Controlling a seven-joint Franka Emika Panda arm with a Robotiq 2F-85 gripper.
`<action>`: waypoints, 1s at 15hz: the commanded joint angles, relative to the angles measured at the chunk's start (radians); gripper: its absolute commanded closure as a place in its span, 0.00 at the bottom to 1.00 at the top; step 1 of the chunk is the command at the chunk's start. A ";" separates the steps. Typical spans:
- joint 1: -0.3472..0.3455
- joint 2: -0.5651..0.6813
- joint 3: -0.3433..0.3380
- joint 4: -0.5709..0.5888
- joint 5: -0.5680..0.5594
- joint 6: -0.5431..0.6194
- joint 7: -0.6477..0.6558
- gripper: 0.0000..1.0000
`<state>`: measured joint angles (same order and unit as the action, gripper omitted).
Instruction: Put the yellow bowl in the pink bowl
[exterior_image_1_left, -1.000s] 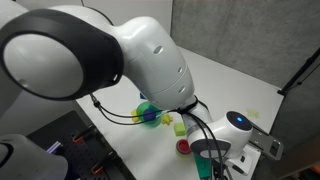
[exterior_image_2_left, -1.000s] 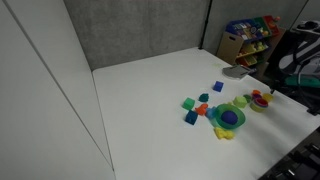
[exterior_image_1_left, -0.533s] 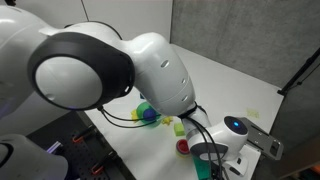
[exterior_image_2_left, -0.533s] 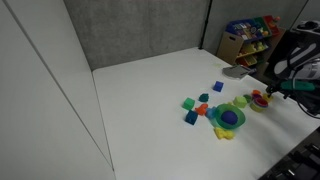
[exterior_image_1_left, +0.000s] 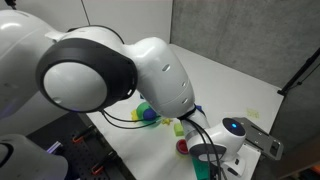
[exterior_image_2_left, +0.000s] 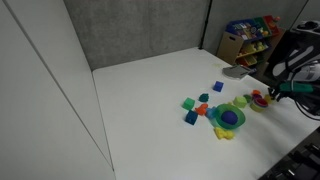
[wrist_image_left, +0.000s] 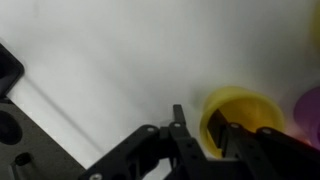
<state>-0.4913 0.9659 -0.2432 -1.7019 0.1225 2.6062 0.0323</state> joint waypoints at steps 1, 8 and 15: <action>-0.008 -0.051 0.007 -0.035 0.018 0.004 -0.009 0.96; 0.004 -0.228 0.010 -0.198 0.021 0.022 -0.030 0.95; 0.042 -0.326 0.049 -0.346 0.024 0.059 -0.052 0.95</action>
<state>-0.4593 0.6966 -0.2155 -1.9683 0.1275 2.6329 0.0159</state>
